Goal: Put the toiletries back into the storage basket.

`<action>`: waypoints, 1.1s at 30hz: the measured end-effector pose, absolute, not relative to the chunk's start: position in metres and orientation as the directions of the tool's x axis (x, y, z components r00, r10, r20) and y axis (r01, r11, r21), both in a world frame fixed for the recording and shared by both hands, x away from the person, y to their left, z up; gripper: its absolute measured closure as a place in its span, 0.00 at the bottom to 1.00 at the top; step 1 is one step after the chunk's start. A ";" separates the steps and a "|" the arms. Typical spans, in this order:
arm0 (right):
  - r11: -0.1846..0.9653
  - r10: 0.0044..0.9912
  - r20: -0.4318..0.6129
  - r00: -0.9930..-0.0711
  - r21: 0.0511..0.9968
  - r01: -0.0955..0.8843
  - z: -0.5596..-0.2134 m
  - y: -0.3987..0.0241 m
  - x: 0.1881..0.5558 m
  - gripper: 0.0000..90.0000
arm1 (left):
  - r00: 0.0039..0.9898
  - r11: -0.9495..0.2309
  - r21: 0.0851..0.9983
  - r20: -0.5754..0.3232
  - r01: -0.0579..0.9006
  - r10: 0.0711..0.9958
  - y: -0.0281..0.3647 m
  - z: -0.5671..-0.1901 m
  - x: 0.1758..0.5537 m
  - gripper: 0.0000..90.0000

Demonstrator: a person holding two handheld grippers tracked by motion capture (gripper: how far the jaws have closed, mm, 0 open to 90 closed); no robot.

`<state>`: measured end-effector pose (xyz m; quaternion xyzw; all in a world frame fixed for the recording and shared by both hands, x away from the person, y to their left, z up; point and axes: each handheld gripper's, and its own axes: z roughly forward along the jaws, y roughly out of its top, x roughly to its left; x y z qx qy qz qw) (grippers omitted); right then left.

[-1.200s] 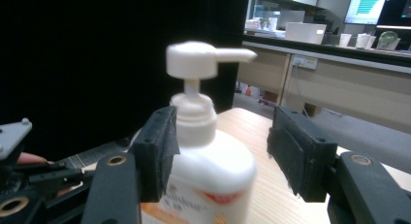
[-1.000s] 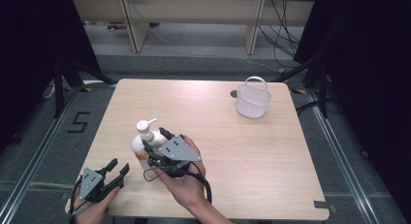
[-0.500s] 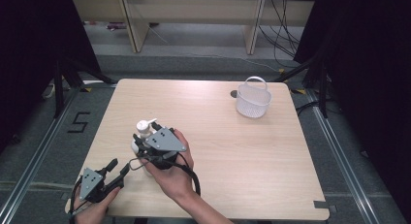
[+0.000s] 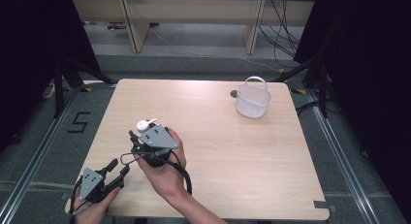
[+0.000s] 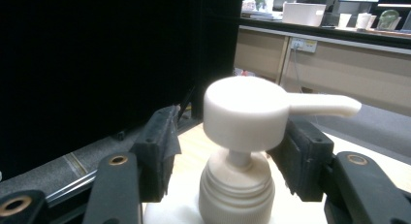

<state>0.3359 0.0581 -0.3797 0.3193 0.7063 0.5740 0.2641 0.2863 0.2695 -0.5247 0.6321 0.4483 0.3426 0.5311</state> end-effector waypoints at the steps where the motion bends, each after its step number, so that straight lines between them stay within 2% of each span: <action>1: 0.135 0.756 -0.004 -0.654 0.979 0.150 -0.379 0.058 0.336 0.53 | 0.365 -0.035 0.979 -0.042 0.201 0.930 0.269 -0.525 0.286 0.55; 9: 0.127 0.776 -0.002 -0.630 0.980 0.154 -0.378 0.056 0.337 0.66 | 0.366 -0.035 0.979 -0.042 0.200 0.930 0.269 -0.525 0.287 0.56; 23: 0.110 0.753 -0.002 -0.659 0.986 0.123 -0.379 0.049 0.339 0.67 | 0.368 -0.035 0.979 -0.042 0.199 0.929 0.269 -0.525 0.286 0.56; 33: 0.081 0.758 0.000 -0.652 0.992 0.094 -0.366 0.034 0.337 0.67 | 0.368 -0.039 0.979 -0.037 0.199 0.929 0.269 -0.525 0.287 0.56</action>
